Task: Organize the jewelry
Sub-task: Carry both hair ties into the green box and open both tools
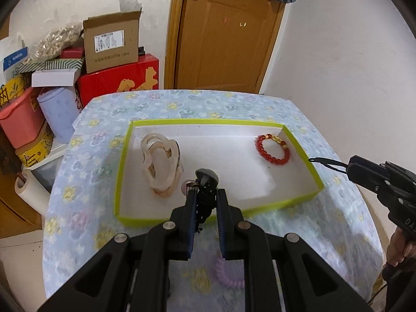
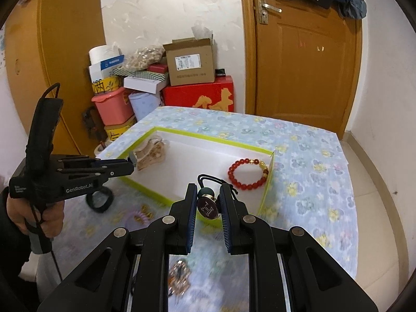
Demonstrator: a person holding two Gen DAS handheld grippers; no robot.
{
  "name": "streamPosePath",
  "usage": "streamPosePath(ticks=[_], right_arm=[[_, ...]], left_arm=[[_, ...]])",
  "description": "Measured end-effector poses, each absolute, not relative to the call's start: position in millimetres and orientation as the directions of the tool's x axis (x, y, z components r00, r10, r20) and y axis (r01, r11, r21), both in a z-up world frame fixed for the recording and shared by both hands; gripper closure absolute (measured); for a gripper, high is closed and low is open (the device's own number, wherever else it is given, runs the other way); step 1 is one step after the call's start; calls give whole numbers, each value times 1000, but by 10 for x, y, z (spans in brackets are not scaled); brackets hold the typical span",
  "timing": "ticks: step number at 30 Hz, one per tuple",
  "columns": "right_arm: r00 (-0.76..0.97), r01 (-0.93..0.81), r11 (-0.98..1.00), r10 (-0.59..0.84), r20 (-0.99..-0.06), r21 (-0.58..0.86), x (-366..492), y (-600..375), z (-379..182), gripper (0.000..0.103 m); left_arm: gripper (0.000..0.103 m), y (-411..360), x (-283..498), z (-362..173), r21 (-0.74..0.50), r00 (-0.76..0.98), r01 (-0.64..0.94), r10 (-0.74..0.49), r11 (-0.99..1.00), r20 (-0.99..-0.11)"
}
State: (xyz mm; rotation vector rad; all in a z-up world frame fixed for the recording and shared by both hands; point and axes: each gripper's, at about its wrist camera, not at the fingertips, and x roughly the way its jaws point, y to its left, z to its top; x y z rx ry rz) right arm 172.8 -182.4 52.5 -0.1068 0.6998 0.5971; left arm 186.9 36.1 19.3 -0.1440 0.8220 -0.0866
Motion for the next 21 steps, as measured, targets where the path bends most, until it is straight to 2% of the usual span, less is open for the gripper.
streamPosePath(ticks=[9,21], right_arm=[[568,-528,840,460,-682,127,2150,-1765,218,85],[502,-496,856,417,-758,142,2446,-1746,-176,85]], left_arm=[[88,428,2236,-16,-145,636,-11,-105,989,-764],[88,625,2352,-178,-114,611,-76,-45,991,-791]])
